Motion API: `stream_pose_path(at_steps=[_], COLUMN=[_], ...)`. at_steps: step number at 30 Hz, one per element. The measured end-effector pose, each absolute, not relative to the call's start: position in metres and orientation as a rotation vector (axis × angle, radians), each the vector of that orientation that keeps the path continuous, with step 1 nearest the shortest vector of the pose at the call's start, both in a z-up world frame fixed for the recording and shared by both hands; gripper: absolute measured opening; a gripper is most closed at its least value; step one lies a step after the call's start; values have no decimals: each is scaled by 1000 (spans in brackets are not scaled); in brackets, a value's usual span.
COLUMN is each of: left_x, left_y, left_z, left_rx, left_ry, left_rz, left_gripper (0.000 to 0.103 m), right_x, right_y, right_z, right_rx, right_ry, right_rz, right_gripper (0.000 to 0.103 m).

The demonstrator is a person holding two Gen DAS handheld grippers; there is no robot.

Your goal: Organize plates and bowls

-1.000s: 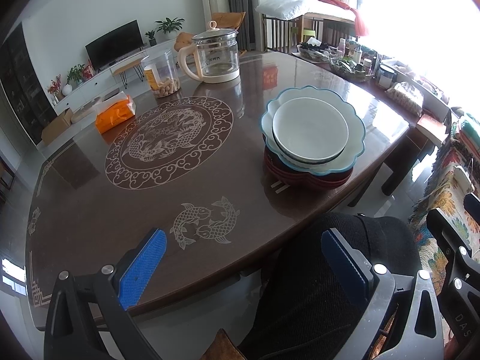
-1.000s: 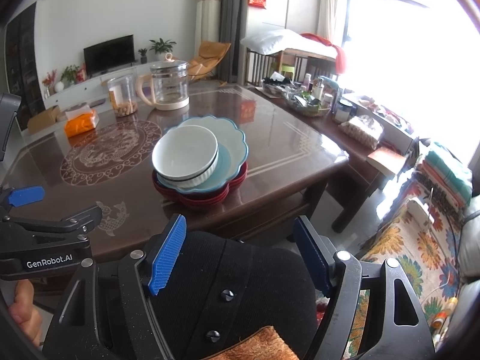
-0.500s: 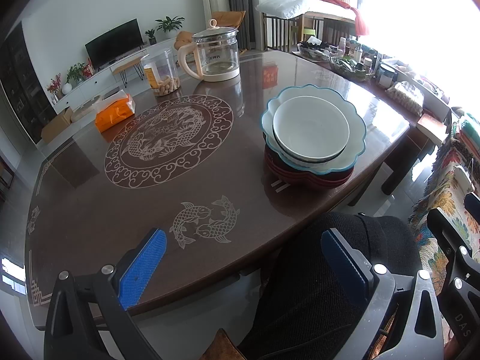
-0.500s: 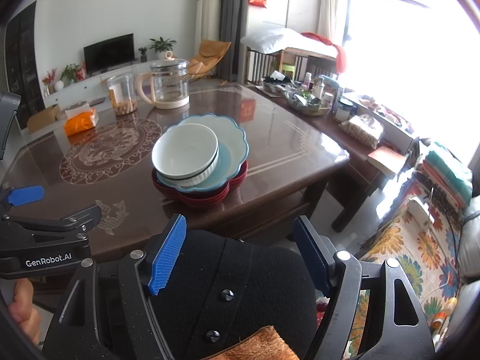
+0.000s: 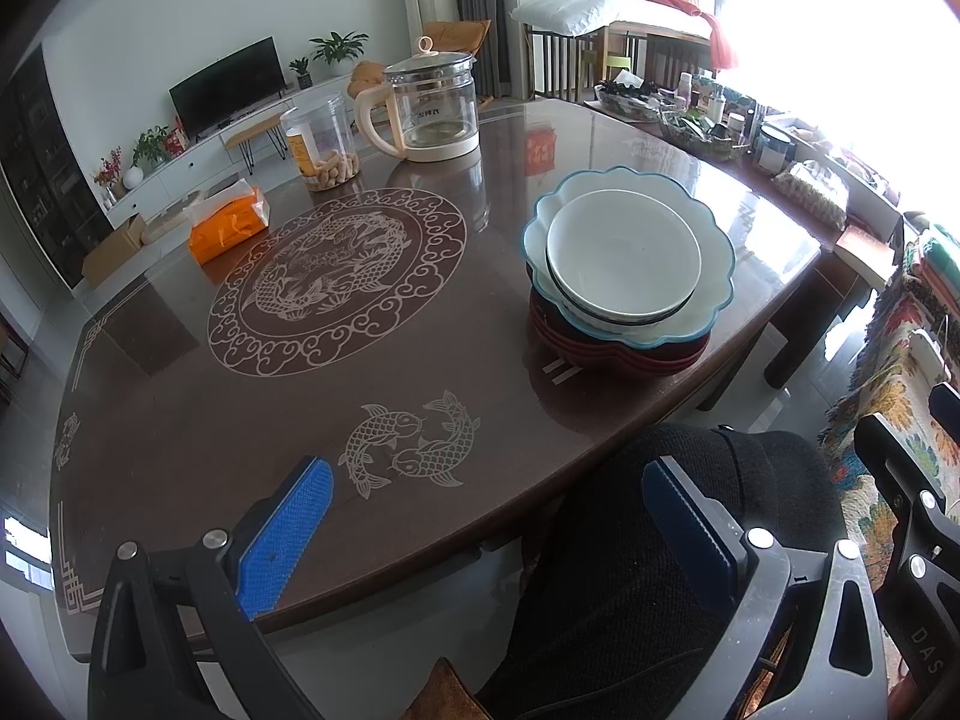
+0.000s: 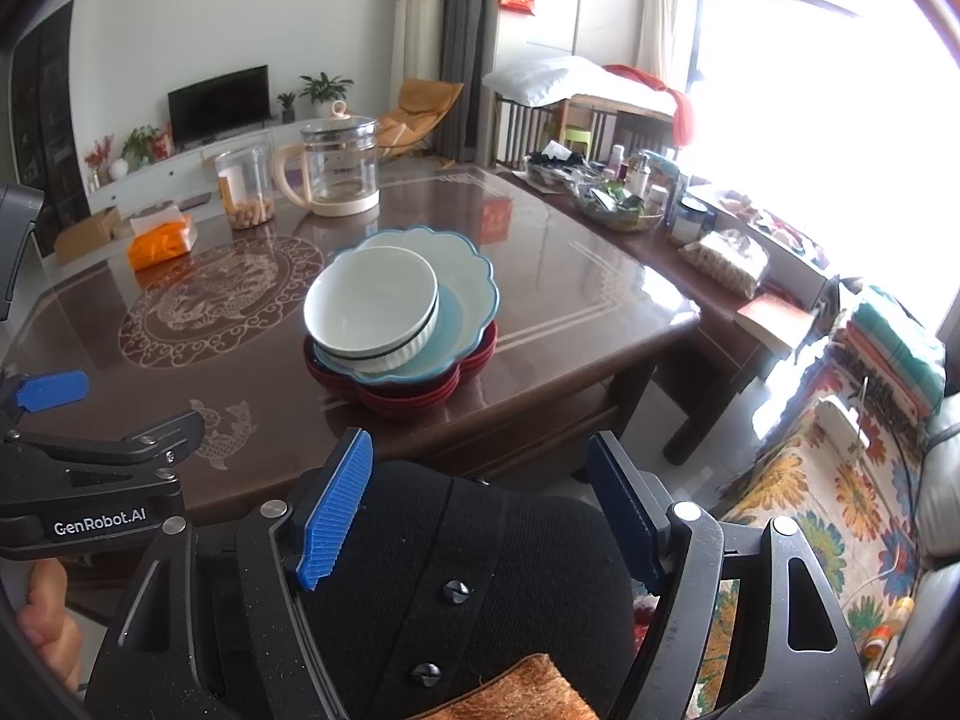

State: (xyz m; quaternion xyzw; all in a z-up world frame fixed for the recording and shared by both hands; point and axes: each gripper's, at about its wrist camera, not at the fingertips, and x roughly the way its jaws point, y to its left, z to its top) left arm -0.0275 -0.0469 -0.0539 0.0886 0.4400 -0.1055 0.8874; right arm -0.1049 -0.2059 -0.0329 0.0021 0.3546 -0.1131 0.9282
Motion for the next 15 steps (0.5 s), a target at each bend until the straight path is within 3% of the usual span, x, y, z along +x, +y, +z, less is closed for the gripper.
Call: stream_pose_path(at_steps=[15], left_x=[-26], left_y=[-46], left_z=[-56], left_rx=[186], left_ry=[909], left_rz=[-218], left_gripper=[102], right_x=[-102], right_y=[-206], right_z=[-34], right_rx=[4], right_ry=[728], right_rz=[-228], right_gripper=[77])
